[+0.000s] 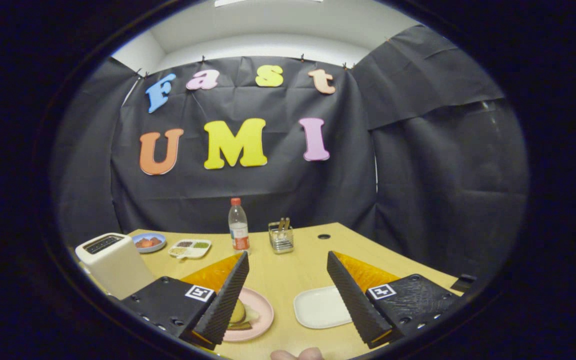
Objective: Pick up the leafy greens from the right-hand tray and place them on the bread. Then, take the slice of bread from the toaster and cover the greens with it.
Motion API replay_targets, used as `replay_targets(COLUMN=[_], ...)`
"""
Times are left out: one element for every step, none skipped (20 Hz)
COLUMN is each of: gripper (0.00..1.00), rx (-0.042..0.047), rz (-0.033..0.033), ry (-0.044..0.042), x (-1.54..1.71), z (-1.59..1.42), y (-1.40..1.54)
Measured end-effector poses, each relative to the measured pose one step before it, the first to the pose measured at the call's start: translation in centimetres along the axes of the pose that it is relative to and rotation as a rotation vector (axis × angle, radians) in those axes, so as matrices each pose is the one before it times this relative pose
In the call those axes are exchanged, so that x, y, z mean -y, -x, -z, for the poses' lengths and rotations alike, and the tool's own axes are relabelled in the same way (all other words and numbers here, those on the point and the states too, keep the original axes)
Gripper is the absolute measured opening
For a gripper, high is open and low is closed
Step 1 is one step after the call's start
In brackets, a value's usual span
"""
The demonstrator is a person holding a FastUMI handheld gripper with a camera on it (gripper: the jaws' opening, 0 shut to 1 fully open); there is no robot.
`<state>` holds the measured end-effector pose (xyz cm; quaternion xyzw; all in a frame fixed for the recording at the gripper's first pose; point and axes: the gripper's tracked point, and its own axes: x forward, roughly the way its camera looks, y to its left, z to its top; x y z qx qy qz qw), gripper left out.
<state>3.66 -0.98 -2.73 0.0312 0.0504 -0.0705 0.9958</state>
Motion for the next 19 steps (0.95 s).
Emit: replay_targets(gripper=[0.95, 0.96, 0.95, 0.95, 0.95, 0.96, 0.95, 0.95, 0.95, 0.95, 0.96, 0.95, 0.95, 0.94, 0.94, 0.94, 0.94, 0.94, 0.94], rx=[0.0264, 0.01071, 0.00115, 0.00275, 0.00928, 0.00902, 0.01876, 0.01696, 0.00549, -0.00154, -0.00524, -0.00343, -0.00187, -0.00108, 0.00621, 0.00373, 0.00339, 0.01308, 0.0115], rz=[-0.01451, -0.02747, -0.0468, -0.03247, -0.0315, -0.01808, -0.01517, -0.01446, -0.03333, -0.01666, -0.00562, -0.00206, 0.00014, 0.00787, 0.01073, 0.01329, 0.00273, -0.00234, 0.00611], ry=[0.00382, -0.0089, -0.01448, -0.00687, 0.00098, 0.00802, 0.00732, -0.00257, 0.01132, 0.01634, 0.012, 0.01157, 0.01316, 0.01126, 0.01196, 0.00667, -0.00262, -0.00691, -0.00585], x=[-0.557, -0.988, -1.747, -1.308, -1.074, -0.898, -0.922, -0.973, -1.511, -0.969, -0.161, -0.289, -0.286, 0.022, 0.2, 0.242, -0.045, -0.054, 0.237], z=[-1.044, -0.677, -0.221, -0.192, -0.406, -0.322, -0.19, -0.166, 0.539, 0.463, 0.557, 0.227, 0.164, 0.088, -0.099, -0.162, -0.061, -0.354, -0.334], y=[0.929, 0.795, 0.78, 0.603, 0.677, 0.522, 0.571, 0.335, 0.131, -0.112, -0.047, -0.092, -0.01, 0.059, -0.019, -0.001, 0.089, 0.059, -0.015])
